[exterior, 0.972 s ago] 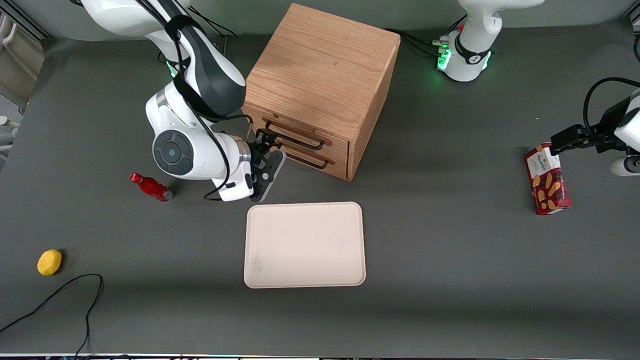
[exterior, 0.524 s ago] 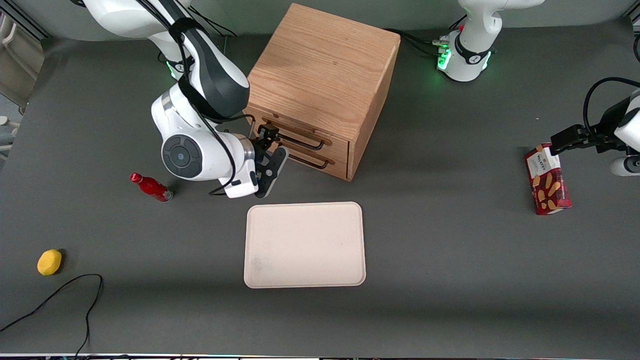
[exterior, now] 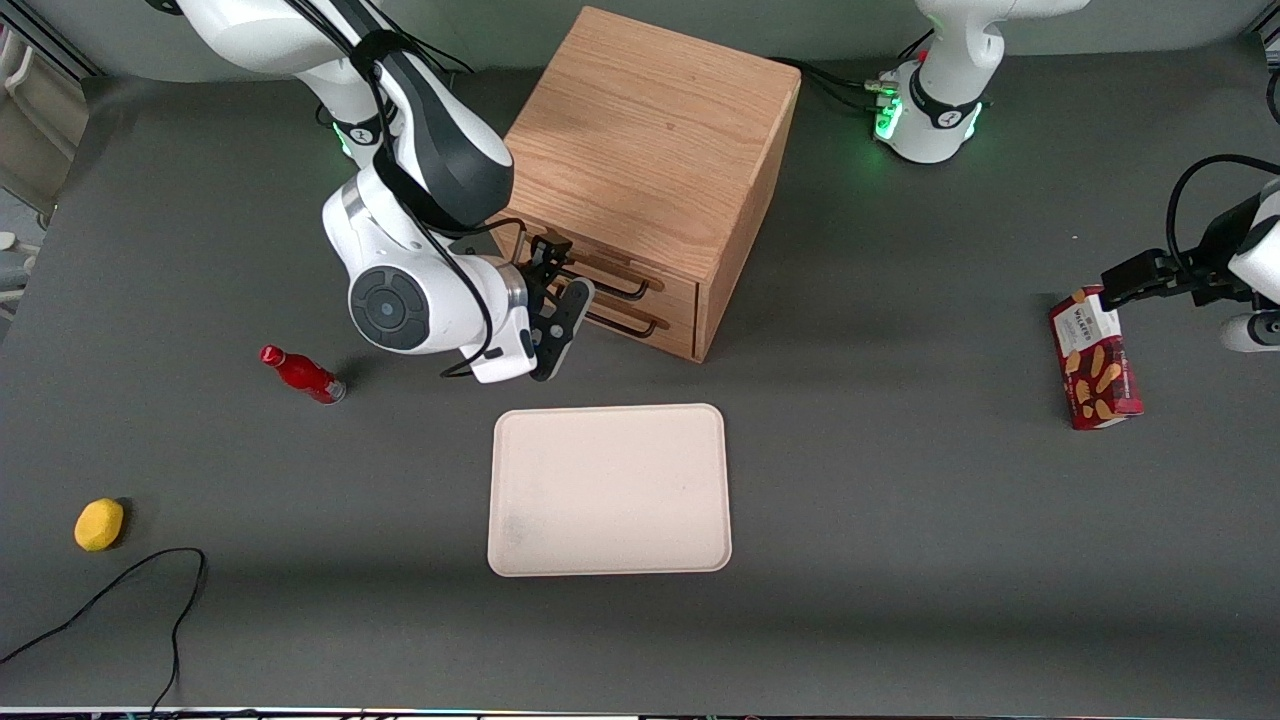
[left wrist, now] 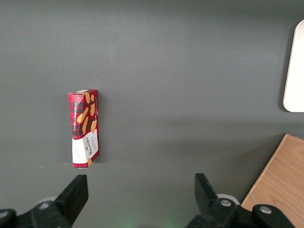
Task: Open upper drawer
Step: 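Lower the right gripper and hook it onto the upper black handle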
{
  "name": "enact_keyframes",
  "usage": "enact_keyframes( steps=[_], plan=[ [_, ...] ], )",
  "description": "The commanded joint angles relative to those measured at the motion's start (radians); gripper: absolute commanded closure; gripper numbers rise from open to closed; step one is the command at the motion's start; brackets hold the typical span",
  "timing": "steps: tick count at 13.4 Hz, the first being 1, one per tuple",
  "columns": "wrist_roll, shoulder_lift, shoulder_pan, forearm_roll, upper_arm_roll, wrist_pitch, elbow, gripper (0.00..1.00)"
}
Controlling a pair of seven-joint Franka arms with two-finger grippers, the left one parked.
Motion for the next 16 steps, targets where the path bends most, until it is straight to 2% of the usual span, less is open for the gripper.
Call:
enact_keyframes(
  steps=[1, 16],
  plan=[
    [0.023, -0.017, 0.013, 0.031, 0.000, 0.007, -0.015, 0.00],
    [0.020, 0.014, 0.033, 0.011, -0.008, 0.110, -0.011, 0.00]
  ],
)
